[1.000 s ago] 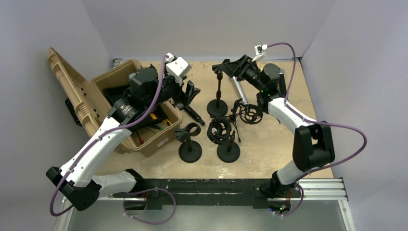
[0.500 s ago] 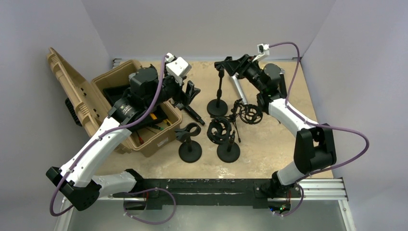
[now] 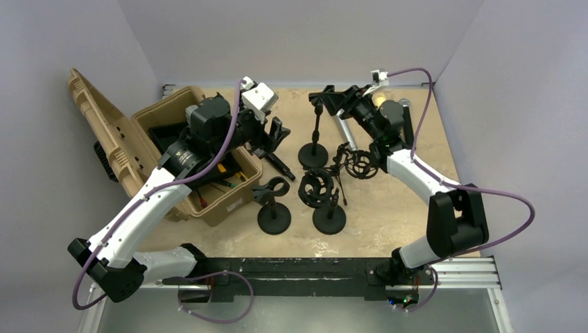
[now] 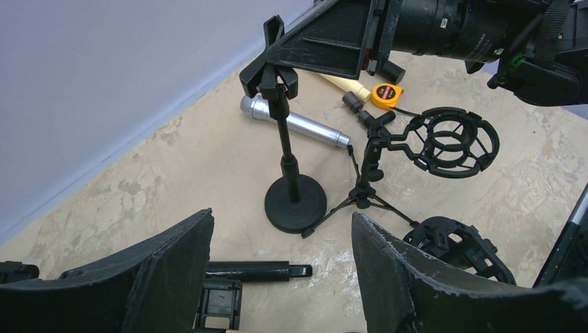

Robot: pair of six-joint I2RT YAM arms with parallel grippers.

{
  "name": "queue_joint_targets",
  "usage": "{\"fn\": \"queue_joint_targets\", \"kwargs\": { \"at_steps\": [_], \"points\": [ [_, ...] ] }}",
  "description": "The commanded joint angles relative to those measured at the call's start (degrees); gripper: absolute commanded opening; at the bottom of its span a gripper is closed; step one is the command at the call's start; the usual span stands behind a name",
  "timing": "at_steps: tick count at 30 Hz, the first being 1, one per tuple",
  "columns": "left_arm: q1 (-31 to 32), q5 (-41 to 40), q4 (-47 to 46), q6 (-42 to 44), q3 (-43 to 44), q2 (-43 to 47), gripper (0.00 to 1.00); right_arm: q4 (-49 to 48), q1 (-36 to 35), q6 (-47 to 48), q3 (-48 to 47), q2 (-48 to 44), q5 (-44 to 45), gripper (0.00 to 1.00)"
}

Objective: Remove the microphone from the stand

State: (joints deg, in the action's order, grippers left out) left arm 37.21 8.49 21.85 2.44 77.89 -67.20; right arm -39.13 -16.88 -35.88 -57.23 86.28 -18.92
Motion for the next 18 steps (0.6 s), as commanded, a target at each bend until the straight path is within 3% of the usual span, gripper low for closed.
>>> {"fn": "queue_joint_targets", "kwargs": {
  "at_steps": [1, 18],
  "points": [
    [0.4, -0.5, -2.4, 0.6, -0.4, 0.1, 0.71, 16.0, 0.5, 7.3, 6.0, 3.6, 4.7, 0.55],
    [1.1, -1.2, -2.2, 1.1, -0.4, 0.2, 0.71, 14.9, -0.1, 8.9, 8.0, 7.0, 8.8, 0.54]
  ]
}}
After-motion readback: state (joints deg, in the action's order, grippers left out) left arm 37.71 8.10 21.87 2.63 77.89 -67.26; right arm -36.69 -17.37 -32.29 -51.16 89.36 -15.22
